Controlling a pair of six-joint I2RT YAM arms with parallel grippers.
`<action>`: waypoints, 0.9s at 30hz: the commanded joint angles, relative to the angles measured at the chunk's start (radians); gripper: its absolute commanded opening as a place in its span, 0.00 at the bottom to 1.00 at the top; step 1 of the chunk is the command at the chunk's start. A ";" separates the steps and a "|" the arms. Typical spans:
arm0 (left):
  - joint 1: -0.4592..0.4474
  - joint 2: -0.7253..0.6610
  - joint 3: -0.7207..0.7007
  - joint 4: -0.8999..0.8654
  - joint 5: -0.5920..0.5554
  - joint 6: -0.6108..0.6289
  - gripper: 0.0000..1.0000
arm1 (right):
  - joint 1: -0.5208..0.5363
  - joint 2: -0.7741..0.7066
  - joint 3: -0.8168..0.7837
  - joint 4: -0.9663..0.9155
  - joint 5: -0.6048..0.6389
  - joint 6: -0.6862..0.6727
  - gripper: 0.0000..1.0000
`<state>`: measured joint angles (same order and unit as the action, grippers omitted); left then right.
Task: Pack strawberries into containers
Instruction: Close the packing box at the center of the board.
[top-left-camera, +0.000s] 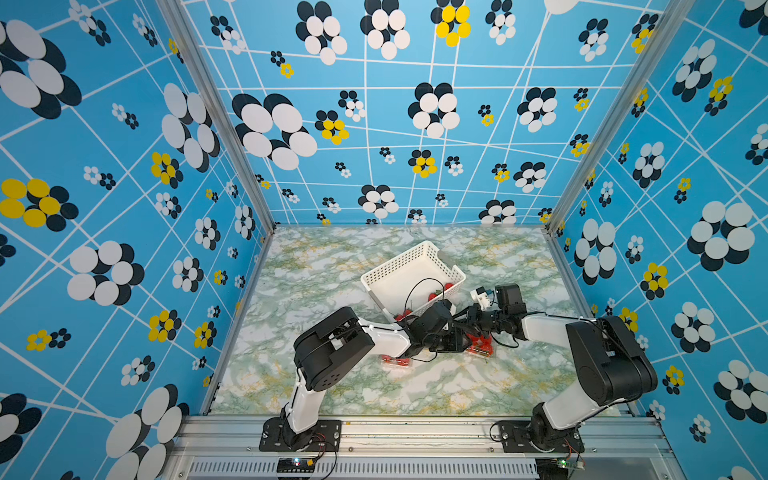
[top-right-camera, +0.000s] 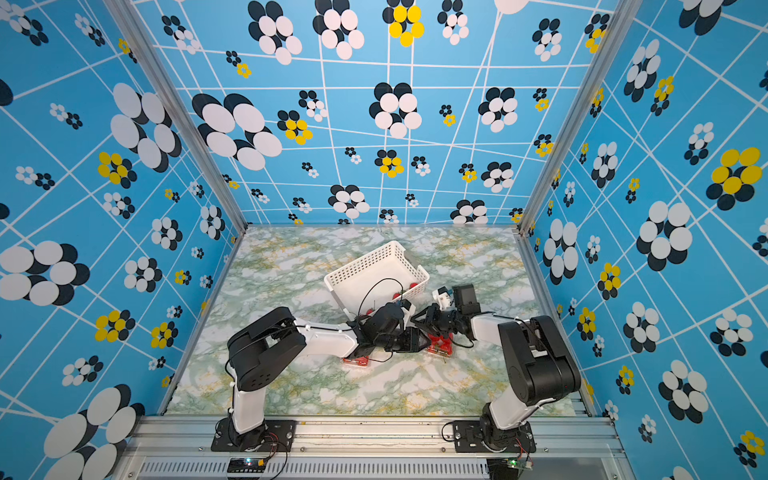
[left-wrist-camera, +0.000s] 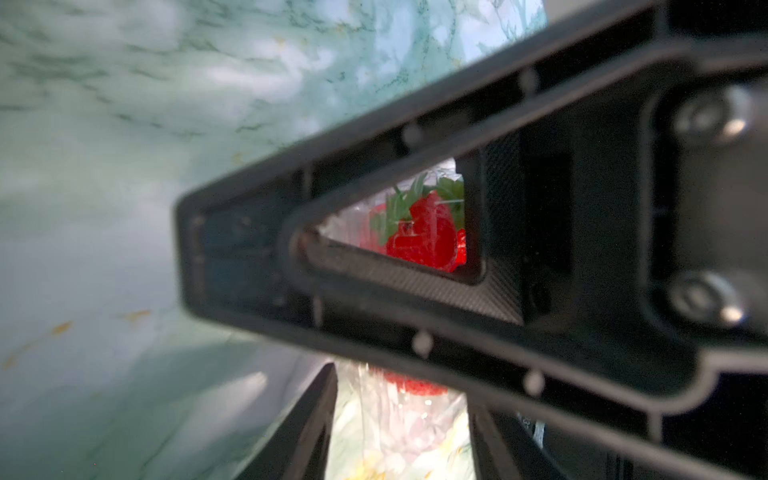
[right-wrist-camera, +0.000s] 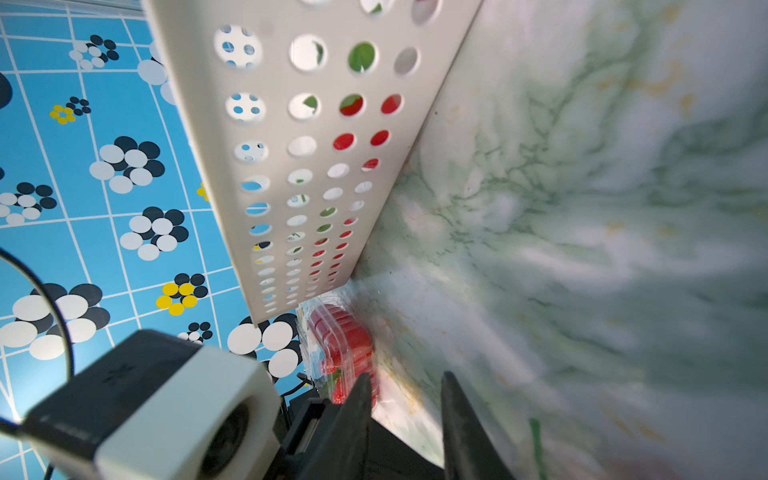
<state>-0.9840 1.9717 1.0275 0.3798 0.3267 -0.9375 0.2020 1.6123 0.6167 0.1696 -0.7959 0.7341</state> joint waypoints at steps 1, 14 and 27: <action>-0.002 0.028 -0.014 0.036 0.017 -0.013 0.44 | -0.007 0.021 -0.017 -0.013 0.012 0.002 0.31; -0.004 0.061 -0.010 0.054 0.045 -0.044 0.31 | -0.007 0.024 -0.017 -0.006 0.014 0.004 0.30; -0.005 0.081 0.002 0.047 0.061 -0.055 0.15 | -0.007 0.025 -0.020 -0.002 0.013 0.004 0.30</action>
<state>-0.9840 2.0216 1.0290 0.4721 0.3824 -1.0019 0.2012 1.6192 0.6147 0.1711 -0.7948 0.7376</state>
